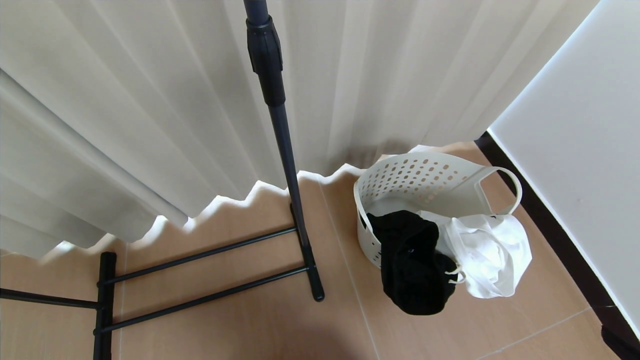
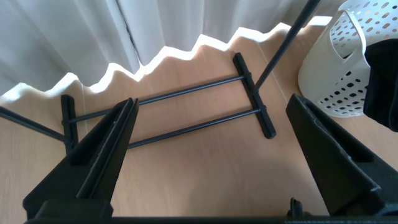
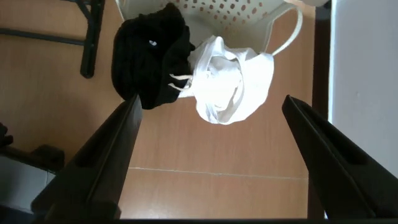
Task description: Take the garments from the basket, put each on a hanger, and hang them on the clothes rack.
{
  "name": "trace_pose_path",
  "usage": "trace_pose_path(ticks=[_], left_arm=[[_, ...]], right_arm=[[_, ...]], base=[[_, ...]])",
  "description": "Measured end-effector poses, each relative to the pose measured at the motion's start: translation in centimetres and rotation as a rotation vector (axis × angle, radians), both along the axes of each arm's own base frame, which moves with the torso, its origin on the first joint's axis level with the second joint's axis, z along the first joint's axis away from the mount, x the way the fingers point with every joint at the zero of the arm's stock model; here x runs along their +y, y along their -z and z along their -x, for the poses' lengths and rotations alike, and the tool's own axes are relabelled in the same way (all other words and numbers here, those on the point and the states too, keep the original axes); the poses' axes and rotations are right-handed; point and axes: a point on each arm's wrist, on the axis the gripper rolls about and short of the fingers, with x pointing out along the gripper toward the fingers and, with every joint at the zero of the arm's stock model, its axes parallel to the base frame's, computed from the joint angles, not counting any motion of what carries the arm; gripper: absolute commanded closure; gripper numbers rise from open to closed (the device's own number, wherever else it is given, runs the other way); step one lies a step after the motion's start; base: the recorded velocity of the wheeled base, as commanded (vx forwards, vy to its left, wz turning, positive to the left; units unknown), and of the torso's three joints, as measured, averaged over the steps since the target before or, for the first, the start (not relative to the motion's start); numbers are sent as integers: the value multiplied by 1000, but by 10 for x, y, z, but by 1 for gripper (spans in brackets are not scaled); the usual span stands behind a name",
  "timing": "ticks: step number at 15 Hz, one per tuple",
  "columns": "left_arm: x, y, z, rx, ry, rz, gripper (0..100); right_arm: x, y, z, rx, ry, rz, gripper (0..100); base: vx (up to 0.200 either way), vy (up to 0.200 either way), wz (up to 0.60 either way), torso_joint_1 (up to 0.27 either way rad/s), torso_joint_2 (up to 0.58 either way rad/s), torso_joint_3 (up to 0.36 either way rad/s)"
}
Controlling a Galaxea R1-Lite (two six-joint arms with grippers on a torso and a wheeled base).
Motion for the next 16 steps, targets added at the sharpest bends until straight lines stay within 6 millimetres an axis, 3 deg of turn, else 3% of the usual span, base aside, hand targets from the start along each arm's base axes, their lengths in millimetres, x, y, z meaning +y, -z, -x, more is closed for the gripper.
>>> trace_pose_path(ticks=[5, 8, 11, 16], left_arm=[[0, 0, 0, 0, 1, -1, 0], [0, 0, 0, 0, 0, 0, 0], [0, 0, 0, 0, 0, 0, 0], [0, 0, 0, 0, 0, 1, 0]], right_arm=[[15, 1, -36, 145, -127, 88, 0], [31, 5, -73, 190, -168, 114, 0], [49, 20, -114, 247, -181, 161, 0], [71, 42, -162, 298, -187, 204, 0]], base=[[0, 0, 0, 0, 0, 0], [0, 0, 0, 0, 0, 0], [0, 0, 0, 0, 0, 0], [0, 0, 0, 0, 0, 0]])
